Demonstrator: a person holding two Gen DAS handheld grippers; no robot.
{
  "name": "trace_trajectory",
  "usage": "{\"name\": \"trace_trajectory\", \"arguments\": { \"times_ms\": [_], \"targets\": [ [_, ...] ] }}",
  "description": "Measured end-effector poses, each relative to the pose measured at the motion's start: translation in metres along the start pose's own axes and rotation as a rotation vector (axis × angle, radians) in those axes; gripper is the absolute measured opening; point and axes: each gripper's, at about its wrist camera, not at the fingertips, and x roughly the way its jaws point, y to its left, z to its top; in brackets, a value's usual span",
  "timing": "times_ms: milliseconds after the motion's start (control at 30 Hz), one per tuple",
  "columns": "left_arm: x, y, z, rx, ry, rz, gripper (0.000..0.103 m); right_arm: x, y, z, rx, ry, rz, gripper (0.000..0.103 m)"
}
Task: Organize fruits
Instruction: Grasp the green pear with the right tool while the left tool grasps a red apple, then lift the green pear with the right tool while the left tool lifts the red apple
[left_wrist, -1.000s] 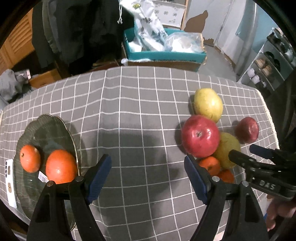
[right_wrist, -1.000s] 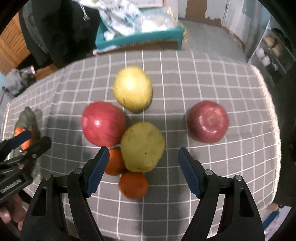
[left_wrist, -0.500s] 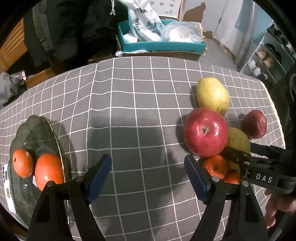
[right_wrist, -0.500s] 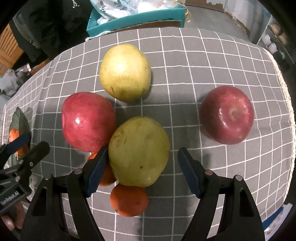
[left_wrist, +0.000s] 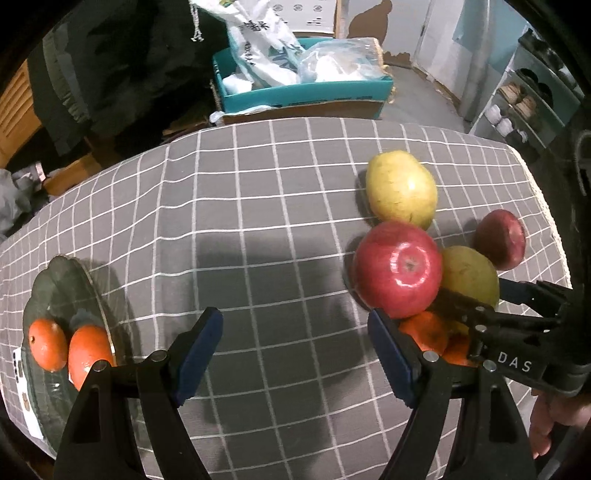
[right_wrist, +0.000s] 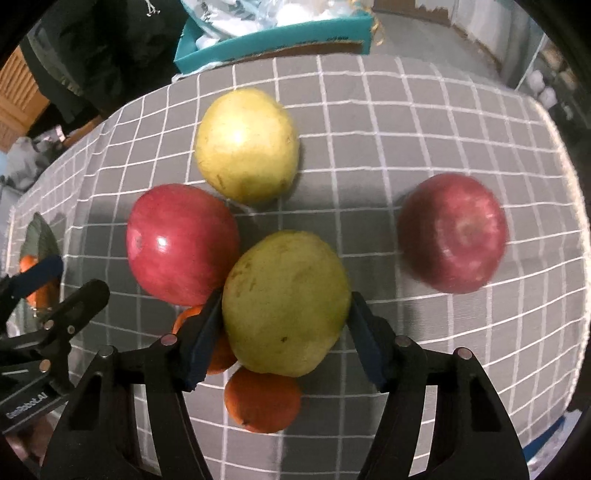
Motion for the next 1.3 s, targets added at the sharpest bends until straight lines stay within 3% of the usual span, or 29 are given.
{"name": "trace_trajectory", "arguments": {
  "times_ms": [367,500,1000,1167,1300],
  "targets": [
    [0.007,-0.044,0.015,0.081,0.01,-0.017,0.082,-0.019,-0.033,-0.014,0.037,-0.051,-0.041,0.066],
    [0.018,-0.06,0.021,0.128,0.023,0.003,0.088,-0.016,-0.036,-0.02,0.044,-0.047,-0.051,0.066],
    [0.055,-0.089,0.028,0.165,0.073,0.011,0.089,-0.027,-0.086,-0.046,0.163,-0.062,-0.113,0.066],
    [0.063,-0.092,0.029,0.162,0.086,0.001,0.078,-0.025,-0.088,-0.046,0.17,-0.066,-0.119,0.066],
    [0.065,-0.093,0.029,0.168,0.085,0.0,0.076,-0.026,-0.09,-0.047,0.169,-0.068,-0.121,0.066]
  ]
}}
